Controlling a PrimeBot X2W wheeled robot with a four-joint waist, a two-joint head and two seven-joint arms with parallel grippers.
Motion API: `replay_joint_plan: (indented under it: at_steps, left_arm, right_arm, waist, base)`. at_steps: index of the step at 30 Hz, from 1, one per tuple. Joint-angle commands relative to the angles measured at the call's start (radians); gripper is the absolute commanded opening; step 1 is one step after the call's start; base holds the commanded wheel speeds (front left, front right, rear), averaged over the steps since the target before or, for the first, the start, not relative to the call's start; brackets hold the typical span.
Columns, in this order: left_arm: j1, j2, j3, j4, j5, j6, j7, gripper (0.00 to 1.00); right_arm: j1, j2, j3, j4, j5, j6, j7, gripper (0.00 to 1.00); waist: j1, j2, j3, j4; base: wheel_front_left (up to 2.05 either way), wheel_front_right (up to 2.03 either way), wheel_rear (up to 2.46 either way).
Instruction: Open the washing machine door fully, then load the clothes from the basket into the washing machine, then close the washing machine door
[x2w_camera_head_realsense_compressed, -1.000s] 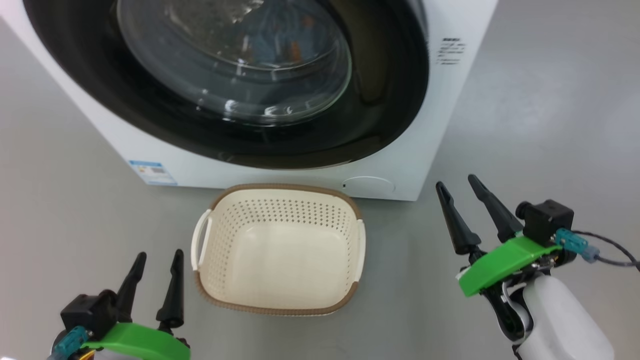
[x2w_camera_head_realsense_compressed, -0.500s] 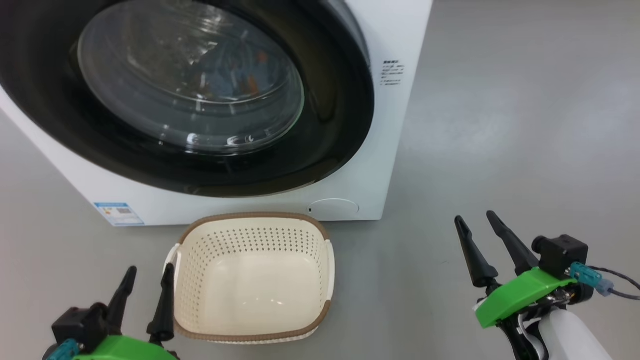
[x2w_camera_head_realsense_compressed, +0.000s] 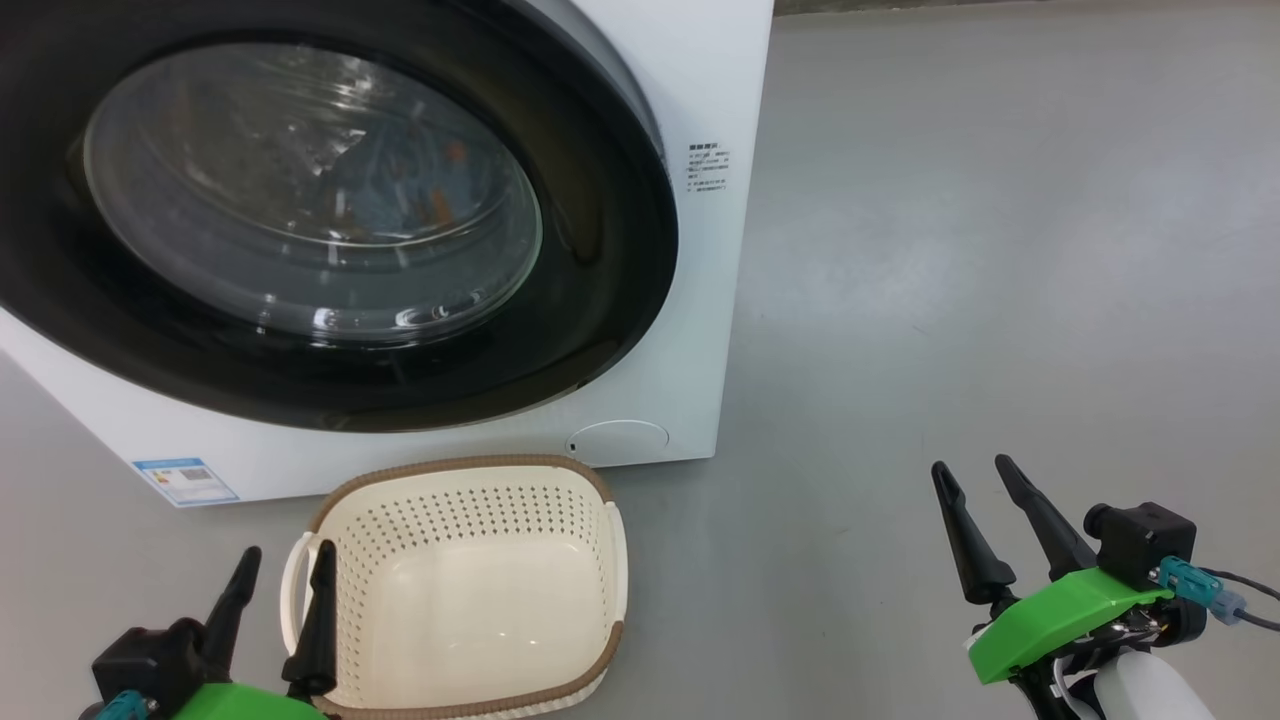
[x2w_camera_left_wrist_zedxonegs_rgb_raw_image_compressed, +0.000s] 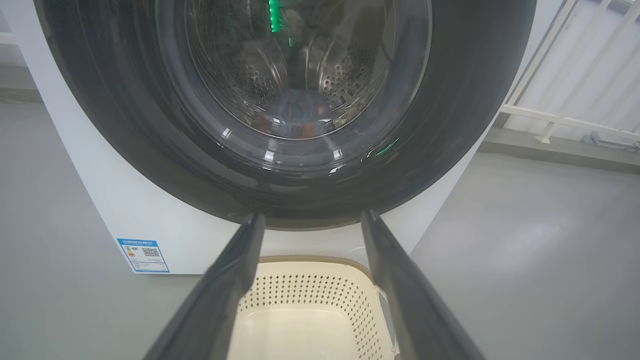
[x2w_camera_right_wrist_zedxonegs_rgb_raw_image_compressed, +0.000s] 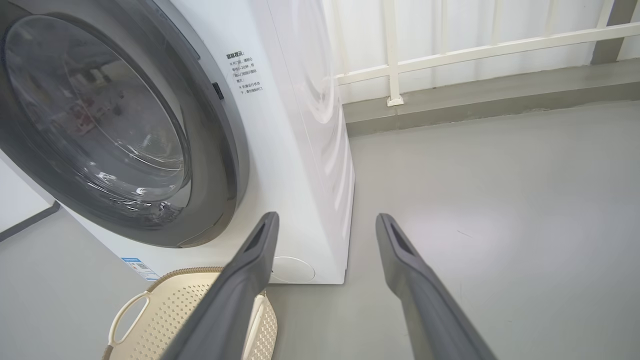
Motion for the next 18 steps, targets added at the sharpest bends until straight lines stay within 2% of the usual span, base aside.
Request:
replay_joint_plan:
  at_steps: [1,18]
  left_arm:
    - [-0.011,0.026,0.038,-0.021,0.005,-0.002,-0.006,1.0]
    - [-0.003,0.02,0.047,-0.024,-0.006,-0.002,-0.006,1.0]
  right_arm:
    - [0.007,-0.002,0.016,-0.027,-0.002,-0.006,-0.005,1.0]
    - [0.019,0.004,-0.003,-0.03,-0.009,-0.006,-0.005,1.0]
  waist:
    - [0.0,-0.0001,-0.003,-0.005]
    - [0.0,-0.0001,-0.008,-0.008]
  base:
    - [0.0,0.0,0.0]
    - [0.0,0.0,0.0]
